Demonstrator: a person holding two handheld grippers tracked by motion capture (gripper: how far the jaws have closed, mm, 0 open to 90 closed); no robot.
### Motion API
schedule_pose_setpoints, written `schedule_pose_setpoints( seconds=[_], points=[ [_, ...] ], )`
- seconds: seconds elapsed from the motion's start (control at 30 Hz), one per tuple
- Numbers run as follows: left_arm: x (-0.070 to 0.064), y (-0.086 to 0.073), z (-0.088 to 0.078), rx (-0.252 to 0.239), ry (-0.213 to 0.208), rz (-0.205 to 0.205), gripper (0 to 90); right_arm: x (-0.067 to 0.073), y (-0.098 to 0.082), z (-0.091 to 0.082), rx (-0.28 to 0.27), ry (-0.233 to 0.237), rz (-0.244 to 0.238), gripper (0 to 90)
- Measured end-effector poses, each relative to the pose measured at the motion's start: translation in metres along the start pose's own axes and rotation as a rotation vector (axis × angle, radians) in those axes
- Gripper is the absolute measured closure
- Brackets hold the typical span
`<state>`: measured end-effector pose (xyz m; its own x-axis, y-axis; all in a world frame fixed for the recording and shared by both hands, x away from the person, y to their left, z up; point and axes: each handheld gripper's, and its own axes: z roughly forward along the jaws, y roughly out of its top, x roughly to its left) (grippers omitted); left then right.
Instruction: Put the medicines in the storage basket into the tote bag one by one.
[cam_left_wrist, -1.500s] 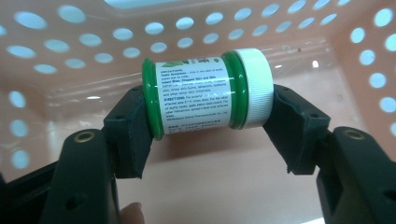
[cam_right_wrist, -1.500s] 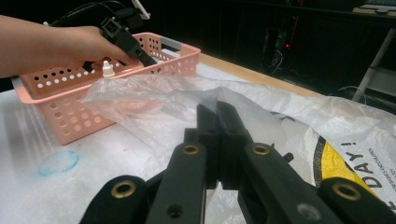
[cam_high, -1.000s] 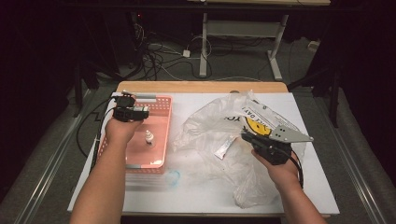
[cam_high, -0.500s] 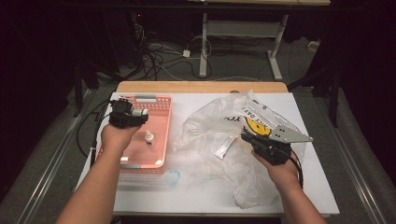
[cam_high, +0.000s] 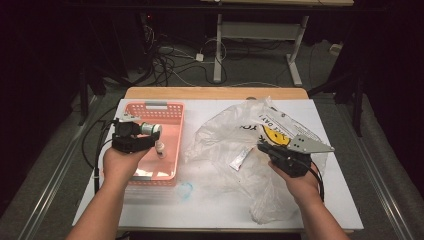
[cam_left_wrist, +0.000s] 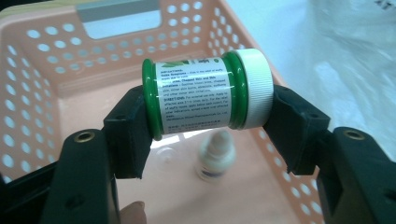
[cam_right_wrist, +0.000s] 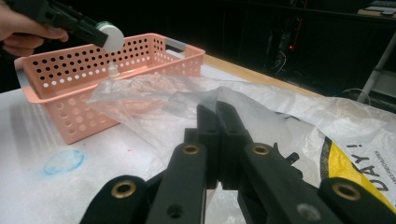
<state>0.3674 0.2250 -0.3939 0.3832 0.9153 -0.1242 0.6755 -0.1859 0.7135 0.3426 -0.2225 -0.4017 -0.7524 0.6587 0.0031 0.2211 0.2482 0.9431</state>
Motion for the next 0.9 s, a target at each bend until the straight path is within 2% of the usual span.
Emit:
schedule_pose_setpoints(
  seconds=[0.03,0.13,0.2,0.3,0.47,0.57,0.67,0.73,0.9],
  points=[
    [-0.003,-0.003,-0.002,-0.008,-0.009,0.006,35.2,0.000,0.000,0.000,0.001,0.001,-0.002,90.0],
    [-0.014,-0.015,-0.007,-0.048,-0.076,0.003,35.2,0.001,0.000,0.000,0.006,0.007,-0.004,90.0],
    [-0.023,-0.023,-0.009,-0.061,-0.099,0.015,35.2,0.002,0.000,0.000,0.006,0.006,-0.003,90.0],
    [-0.032,-0.028,-0.012,-0.078,-0.115,0.030,35.3,0.002,0.000,0.001,0.008,0.005,-0.006,90.0],
    [-0.051,-0.035,-0.016,-0.102,-0.128,0.082,35.2,0.002,-0.001,0.001,0.011,0.000,-0.012,90.0],
    [-0.061,-0.036,-0.016,-0.099,-0.147,0.108,35.3,0.002,0.000,-0.001,0.006,-0.003,-0.009,90.0],
    [-0.070,-0.038,-0.015,-0.098,-0.184,0.120,35.3,0.002,0.000,-0.001,0.006,-0.004,-0.010,90.0],
    [-0.077,-0.040,-0.013,-0.094,-0.197,0.145,35.2,0.002,0.000,0.000,0.006,-0.007,-0.013,90.0],
    [-0.088,-0.045,-0.011,-0.085,-0.230,0.161,35.2,0.002,-0.001,0.000,0.008,-0.006,-0.014,90.0]
  ],
)
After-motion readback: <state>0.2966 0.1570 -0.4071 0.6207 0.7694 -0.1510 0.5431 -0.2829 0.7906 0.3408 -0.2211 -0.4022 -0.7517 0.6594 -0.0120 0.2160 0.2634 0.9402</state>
